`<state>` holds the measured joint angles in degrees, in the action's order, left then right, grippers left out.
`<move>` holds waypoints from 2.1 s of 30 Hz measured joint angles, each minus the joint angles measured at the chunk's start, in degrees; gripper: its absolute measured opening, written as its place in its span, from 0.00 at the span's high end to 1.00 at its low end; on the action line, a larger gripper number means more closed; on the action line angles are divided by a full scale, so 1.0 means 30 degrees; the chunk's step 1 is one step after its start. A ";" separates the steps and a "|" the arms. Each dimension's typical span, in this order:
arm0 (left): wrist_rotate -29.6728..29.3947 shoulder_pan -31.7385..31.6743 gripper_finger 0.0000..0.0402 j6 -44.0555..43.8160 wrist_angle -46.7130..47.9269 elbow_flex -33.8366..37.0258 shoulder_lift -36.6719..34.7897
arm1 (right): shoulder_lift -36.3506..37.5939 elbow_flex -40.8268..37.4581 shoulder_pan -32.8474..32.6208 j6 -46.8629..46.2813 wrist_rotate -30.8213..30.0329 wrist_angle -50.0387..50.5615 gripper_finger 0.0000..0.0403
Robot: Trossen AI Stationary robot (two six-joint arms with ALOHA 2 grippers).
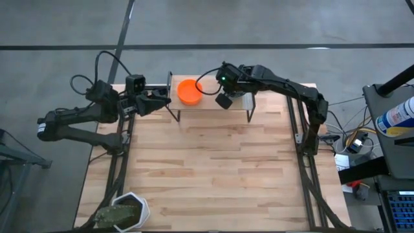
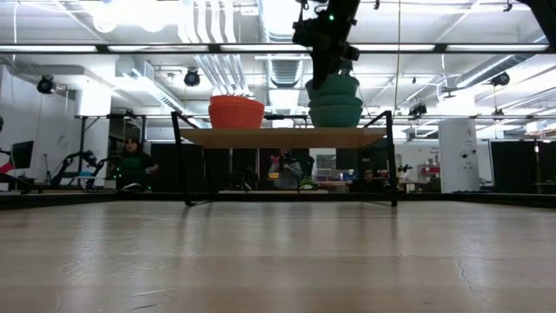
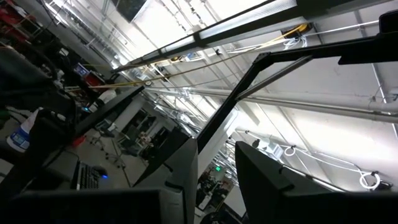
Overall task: Pick & Place Mini bowls
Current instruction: Stack the light blue patterned bowl on top of the light blue patterned bowls on the shelf, then return to Home Position
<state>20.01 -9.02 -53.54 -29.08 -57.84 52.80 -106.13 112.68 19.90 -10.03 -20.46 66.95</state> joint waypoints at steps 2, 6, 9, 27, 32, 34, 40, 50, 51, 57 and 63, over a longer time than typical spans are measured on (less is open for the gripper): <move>0.0000 -0.0002 0.75 0.0000 0.0002 0.0000 0.0000 | -0.0007 -0.0411 0.0020 -0.0059 -0.0062 -0.0083 0.97; 0.0000 -0.0003 0.75 0.0000 0.0000 0.0000 0.0000 | 0.0182 -0.1135 0.0039 -0.0102 0.0011 -0.1031 0.97; 0.0000 0.0000 0.75 0.0000 0.0021 0.0000 0.0000 | 0.0197 -0.1434 0.0093 -0.0231 0.0154 -0.1094 0.97; -0.0007 -0.0007 0.75 0.0000 0.0044 0.0000 0.0051 | 0.0270 -0.2260 0.0605 -0.0828 0.0252 -0.1598 0.91; -0.0043 0.0000 0.75 0.0039 0.0044 0.0000 0.0051 | 0.0277 -0.1949 0.0601 -0.0758 0.0265 -0.1668 0.85; -0.0090 0.0000 0.75 0.0192 0.0051 0.0000 0.0051 | 0.0292 -0.1838 0.0598 -0.0748 0.0272 -0.1651 0.82; -0.0191 0.0000 0.75 0.0335 0.0051 0.0000 0.0051 | 0.0670 -0.1771 0.0583 -0.0850 0.0275 -0.1692 0.72; -0.0564 0.0000 0.75 0.1599 0.2829 0.0000 0.0102 | 0.1959 -0.1760 0.0295 -0.1098 0.1695 -0.2802 0.70; -0.0761 0.0000 0.75 0.1679 0.3567 0.0000 0.0102 | 0.2138 -0.1857 0.0214 -0.1089 0.2069 -0.3131 0.73; -0.1497 -0.0007 0.86 0.3917 0.6097 0.0000 0.0073 | 0.3269 -0.3138 -0.0156 -0.0664 0.4160 -0.5486 0.96; -0.1875 -0.0022 0.99 0.5799 0.6714 0.0000 -0.0294 | 0.5169 -0.6243 -0.0601 -0.0805 0.5490 -0.8761 0.98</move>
<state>14.38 -9.08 -36.14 -8.94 -57.84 51.91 -90.62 93.95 18.10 -12.44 -3.99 40.67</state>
